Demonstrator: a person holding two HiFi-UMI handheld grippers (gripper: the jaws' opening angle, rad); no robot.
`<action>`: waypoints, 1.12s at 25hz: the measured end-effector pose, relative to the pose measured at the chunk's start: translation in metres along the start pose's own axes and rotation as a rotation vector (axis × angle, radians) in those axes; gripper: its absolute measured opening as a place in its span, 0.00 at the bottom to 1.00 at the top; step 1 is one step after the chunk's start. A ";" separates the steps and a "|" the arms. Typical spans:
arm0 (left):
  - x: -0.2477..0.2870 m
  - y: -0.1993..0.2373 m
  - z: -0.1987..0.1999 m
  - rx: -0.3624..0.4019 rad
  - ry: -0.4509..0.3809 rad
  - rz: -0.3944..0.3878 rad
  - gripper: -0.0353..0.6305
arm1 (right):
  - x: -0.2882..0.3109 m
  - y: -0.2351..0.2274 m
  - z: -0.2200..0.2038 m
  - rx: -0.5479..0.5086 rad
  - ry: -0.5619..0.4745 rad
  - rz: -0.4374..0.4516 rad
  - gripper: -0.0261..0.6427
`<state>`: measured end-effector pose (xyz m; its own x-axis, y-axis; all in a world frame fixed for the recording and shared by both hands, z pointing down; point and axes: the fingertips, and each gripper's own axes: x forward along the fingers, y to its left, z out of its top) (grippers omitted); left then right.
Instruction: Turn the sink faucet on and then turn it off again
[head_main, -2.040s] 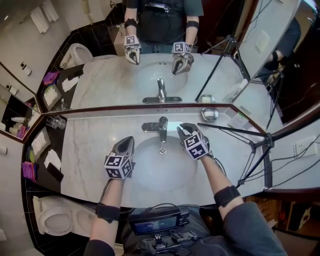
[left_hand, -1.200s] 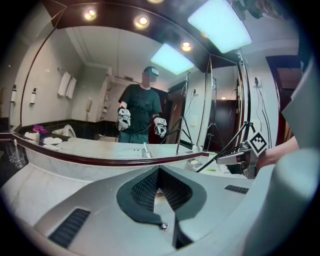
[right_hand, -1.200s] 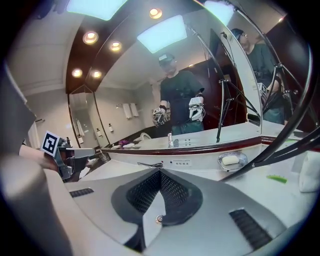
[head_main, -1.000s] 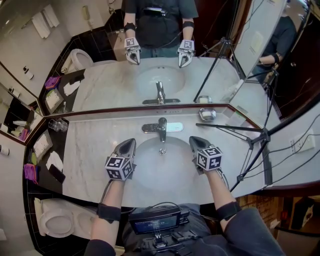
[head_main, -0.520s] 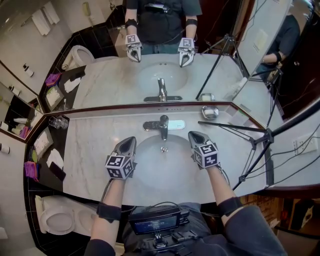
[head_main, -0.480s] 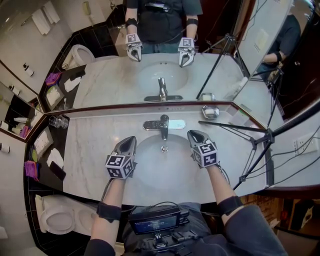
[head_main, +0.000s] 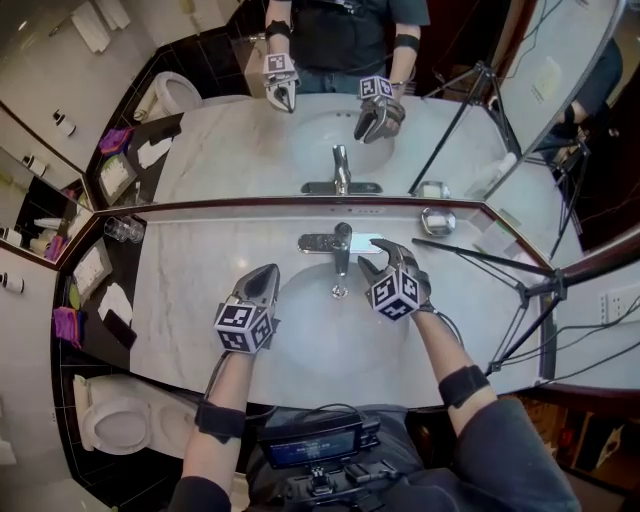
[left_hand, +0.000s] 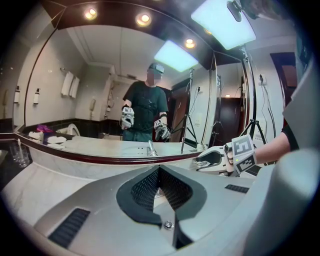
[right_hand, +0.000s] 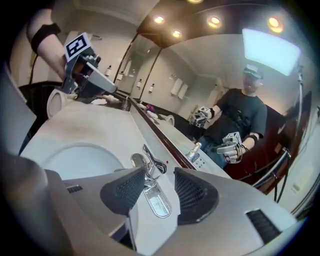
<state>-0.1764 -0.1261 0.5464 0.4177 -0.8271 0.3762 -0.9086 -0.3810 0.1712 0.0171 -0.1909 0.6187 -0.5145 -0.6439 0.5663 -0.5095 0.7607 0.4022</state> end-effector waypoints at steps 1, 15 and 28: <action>0.000 0.001 0.001 0.000 -0.002 0.002 0.05 | 0.008 0.004 0.001 -0.048 0.006 0.011 0.36; -0.002 0.026 -0.011 -0.023 0.015 0.046 0.05 | 0.080 0.023 0.011 -0.449 0.074 0.073 0.38; 0.000 0.032 -0.025 -0.047 0.038 0.059 0.05 | 0.094 0.043 0.006 -0.569 0.100 0.097 0.29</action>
<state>-0.2057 -0.1276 0.5749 0.3640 -0.8306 0.4214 -0.9310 -0.3116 0.1900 -0.0577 -0.2196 0.6848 -0.4589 -0.5792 0.6737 0.0012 0.7579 0.6524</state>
